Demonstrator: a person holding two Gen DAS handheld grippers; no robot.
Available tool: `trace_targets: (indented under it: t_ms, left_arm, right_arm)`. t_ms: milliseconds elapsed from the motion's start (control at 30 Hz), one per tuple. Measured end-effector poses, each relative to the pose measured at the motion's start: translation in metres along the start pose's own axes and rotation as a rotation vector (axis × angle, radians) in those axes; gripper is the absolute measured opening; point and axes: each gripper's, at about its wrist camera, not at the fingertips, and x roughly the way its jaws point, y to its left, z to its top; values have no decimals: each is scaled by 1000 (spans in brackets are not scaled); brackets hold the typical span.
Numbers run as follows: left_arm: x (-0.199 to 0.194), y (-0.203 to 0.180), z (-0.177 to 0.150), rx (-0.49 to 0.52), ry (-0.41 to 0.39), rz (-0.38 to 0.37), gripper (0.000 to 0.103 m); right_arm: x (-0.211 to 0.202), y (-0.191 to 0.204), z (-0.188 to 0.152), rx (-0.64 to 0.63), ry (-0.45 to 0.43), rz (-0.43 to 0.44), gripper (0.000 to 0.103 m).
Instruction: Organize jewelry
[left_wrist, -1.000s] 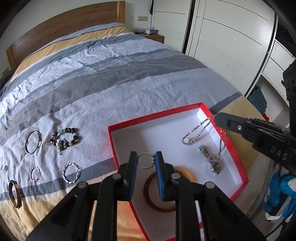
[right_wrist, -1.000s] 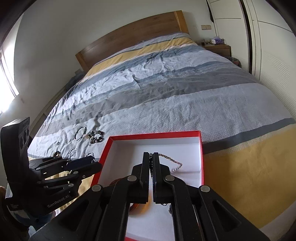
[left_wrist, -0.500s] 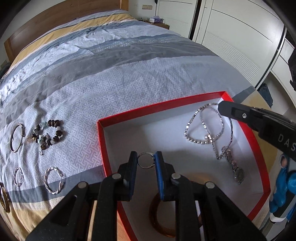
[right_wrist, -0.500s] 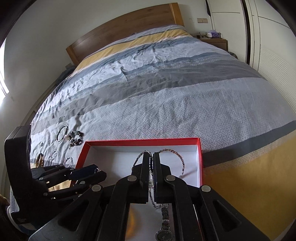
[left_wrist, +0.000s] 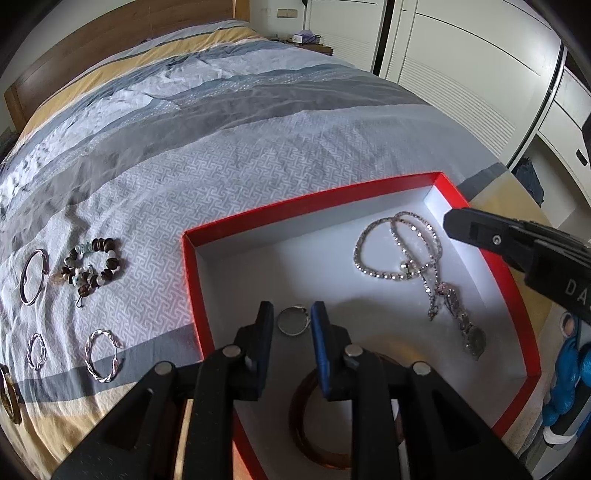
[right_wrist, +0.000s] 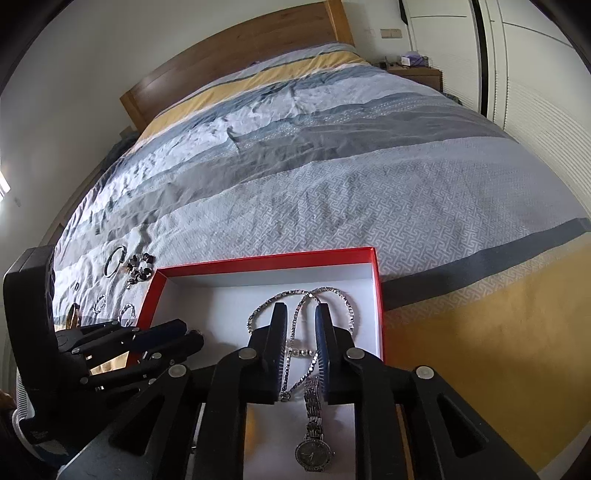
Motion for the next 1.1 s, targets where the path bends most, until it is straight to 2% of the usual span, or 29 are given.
trace_targets:
  t_ms: [133, 367, 467, 600, 867, 1100]
  left_arm:
    - [-11, -2, -1, 0, -7, -8, 29]
    - [-47, -7, -7, 8, -43, -24, 30]
    - [-70, -3, -13, -1, -84, -23, 30]
    - [-105, 2, -26, -1, -140, 24, 30]
    - [-165, 14, -58, -15, -197, 87, 30]
    - [-214, 16, -90, -18, -265, 119, 30]
  right_arm:
    - [-16, 0, -4, -1, -14, -11, 22]
    - [-53, 5, -16, -1, -42, -19, 42]
    - [-70, 12, -24, -3, -54, -17, 46]
    - [-95, 25, -35, -4, -80, -4, 59]
    - [-151, 55, -54, -12, -149, 11, 65]
    - [-196, 86, -70, -17, -221, 19, 78]
